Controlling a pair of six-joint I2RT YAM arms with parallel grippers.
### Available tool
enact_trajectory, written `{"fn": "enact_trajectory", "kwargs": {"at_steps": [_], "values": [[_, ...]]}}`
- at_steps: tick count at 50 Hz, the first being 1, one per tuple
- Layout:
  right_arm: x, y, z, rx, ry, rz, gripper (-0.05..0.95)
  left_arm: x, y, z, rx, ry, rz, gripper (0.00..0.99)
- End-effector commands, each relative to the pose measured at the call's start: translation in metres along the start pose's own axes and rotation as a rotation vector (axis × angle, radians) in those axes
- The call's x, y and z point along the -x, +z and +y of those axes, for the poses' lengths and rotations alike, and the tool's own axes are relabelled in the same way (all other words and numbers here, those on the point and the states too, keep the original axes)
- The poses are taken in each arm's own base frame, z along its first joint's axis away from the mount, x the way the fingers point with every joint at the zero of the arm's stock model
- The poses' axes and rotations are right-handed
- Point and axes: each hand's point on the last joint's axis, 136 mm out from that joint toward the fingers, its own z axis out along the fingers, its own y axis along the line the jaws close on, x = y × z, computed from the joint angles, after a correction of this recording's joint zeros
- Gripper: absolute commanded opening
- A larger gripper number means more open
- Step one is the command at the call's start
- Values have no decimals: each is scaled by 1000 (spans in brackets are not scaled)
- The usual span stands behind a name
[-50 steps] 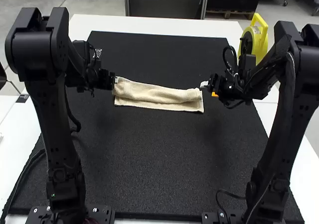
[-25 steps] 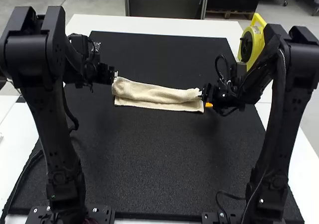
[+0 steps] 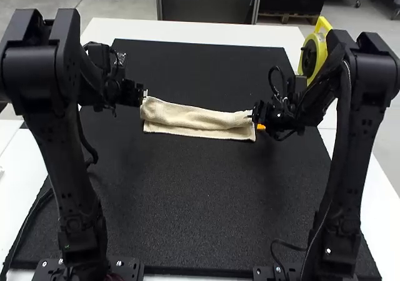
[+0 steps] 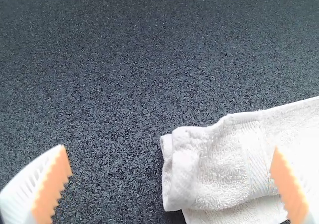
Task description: Fold the towel.
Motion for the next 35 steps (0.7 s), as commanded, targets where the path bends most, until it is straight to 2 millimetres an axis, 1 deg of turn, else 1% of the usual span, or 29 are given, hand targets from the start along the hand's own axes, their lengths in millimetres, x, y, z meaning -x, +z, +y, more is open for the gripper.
{"fn": "enact_trajectory", "kwargs": {"at_steps": [1,14,21,31,33,35], "values": [[2,8,0,0,-20,-1,902,14,-8,-2,-8,28,-37,941],[3,17,1,4,-31,6,902,15,-9,-4,-18,31,-41,941],[6,21,6,9,-42,5,902,14,-9,-5,-22,29,-37,941],[4,30,11,10,-54,16,897,11,-10,-6,-24,27,-34,941],[4,31,10,1,-57,14,889,11,-10,-5,-24,27,-37,941],[2,32,11,3,-57,18,843,11,-10,-6,-24,27,-37,941]]}}
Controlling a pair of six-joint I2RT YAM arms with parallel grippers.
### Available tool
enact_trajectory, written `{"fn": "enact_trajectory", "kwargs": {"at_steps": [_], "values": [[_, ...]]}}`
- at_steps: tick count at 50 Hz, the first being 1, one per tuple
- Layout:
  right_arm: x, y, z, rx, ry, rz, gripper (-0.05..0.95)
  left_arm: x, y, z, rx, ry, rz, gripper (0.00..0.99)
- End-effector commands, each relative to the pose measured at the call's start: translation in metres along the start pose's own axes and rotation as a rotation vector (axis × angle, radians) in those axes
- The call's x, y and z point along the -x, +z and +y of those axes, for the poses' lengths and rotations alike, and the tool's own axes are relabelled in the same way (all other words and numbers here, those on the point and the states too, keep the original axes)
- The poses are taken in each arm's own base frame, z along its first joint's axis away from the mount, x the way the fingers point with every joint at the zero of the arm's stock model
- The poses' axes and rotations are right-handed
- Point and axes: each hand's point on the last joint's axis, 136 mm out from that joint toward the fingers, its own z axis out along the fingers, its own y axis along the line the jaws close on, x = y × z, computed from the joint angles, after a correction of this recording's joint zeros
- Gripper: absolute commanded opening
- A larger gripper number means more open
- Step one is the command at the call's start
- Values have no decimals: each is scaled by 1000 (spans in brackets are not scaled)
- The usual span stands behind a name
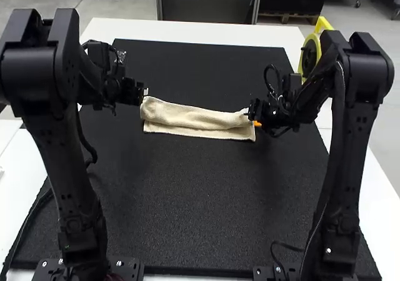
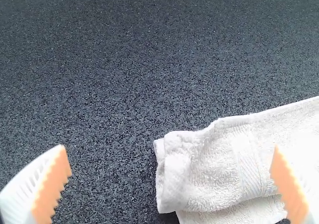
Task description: Fold the towel.
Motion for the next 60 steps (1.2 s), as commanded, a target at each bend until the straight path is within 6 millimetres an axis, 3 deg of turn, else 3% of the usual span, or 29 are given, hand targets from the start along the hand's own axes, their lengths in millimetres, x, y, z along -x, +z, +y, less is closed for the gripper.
{"fn": "enact_trajectory", "kwargs": {"at_steps": [1,4,25,36,60], "values": [[-6,13,4,-6,-19,17,828,8,-8,-2,-6,22,-29,941],[-7,15,4,-6,-20,20,772,6,-8,-2,-6,21,-25,941],[-3,13,-1,-26,-15,4,-20,6,-8,-3,-10,23,-29,941],[5,8,5,-22,-19,-13,-20,4,-8,-3,-11,21,-25,941],[56,-21,49,26,-38,-127,-20,-12,-8,-9,-26,12,2,941]]}}
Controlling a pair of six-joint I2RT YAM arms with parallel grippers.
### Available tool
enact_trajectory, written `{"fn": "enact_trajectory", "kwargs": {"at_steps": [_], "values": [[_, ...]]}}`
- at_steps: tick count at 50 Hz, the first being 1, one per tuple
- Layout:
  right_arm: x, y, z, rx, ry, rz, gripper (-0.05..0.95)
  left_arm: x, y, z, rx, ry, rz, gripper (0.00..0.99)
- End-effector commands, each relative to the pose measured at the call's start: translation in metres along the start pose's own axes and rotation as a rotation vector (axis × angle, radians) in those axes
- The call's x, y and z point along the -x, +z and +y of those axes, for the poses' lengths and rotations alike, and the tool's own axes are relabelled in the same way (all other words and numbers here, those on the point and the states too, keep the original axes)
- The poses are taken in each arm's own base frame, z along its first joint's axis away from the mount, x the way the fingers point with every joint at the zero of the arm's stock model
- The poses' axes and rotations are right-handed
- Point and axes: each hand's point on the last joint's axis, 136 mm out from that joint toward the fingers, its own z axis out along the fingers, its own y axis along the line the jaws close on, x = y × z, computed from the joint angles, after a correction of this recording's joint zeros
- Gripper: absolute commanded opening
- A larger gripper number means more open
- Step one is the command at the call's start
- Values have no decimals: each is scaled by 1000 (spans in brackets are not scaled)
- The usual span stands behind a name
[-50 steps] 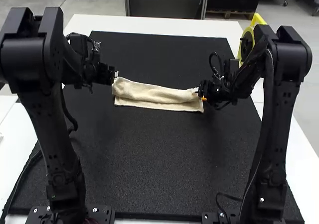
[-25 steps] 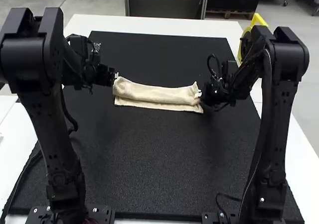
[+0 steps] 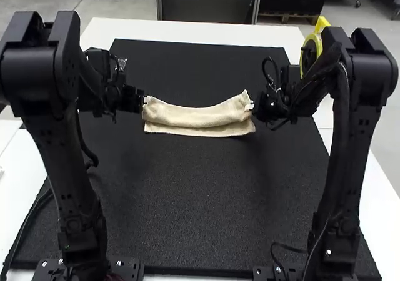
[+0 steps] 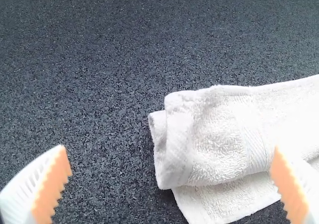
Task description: Fold the towel.
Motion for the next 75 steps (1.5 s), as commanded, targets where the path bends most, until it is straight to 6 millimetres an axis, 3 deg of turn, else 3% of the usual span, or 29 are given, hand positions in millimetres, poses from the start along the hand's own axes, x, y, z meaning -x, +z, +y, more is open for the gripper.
{"fn": "enact_trajectory", "kwargs": {"at_steps": [1,23,40,52,75], "values": [[29,-8,24,28,-25,-61,-20,11,-7,-4,-12,26,-34,941],[37,3,86,126,-73,-62,-20,2,-13,-7,-13,21,-29,941],[23,19,133,201,-119,-22,-20,2,-21,-10,-6,19,-57,941],[12,35,169,262,-165,6,-20,15,-38,12,58,-34,-127,939],[-12,67,220,347,-219,64,-20,3,-60,37,134,-58,-139,938]]}}
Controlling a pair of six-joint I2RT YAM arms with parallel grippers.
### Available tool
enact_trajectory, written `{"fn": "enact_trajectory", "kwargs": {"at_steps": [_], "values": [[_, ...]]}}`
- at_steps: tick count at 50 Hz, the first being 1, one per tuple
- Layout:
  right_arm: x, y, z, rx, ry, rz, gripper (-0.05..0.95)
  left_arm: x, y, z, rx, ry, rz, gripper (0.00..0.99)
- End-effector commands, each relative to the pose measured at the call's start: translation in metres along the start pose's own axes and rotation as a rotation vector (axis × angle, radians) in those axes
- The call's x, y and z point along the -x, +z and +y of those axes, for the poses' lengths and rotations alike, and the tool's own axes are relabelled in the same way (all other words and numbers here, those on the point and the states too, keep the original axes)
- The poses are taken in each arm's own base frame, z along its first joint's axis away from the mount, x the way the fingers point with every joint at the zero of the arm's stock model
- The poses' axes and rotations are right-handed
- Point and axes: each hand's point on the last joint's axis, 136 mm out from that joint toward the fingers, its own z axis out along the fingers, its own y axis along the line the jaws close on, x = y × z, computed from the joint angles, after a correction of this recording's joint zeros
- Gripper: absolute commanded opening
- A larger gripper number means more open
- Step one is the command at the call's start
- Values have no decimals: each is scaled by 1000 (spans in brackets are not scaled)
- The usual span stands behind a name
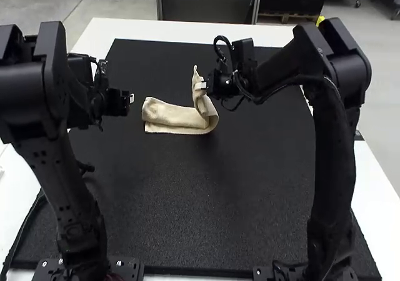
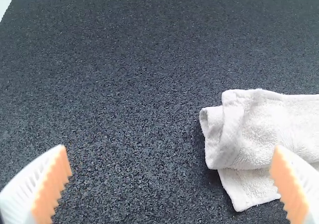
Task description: Fold the towel.
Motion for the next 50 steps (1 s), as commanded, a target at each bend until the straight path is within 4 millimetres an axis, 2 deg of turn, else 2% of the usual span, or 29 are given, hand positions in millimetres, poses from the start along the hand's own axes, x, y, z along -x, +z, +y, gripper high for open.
{"fn": "enact_trajectory", "kwargs": {"at_steps": [1,22,31,50], "values": [[9,11,19,34,-27,-12,-20,7,-9,4,17,5,-33,939],[1,44,48,96,-65,19,-20,5,-23,4,31,6,-49,941],[-2,56,50,107,-67,29,-20,1,-28,1,30,4,-47,941],[6,77,54,128,-78,18,-20,5,-37,-3,33,10,-68,941]]}}
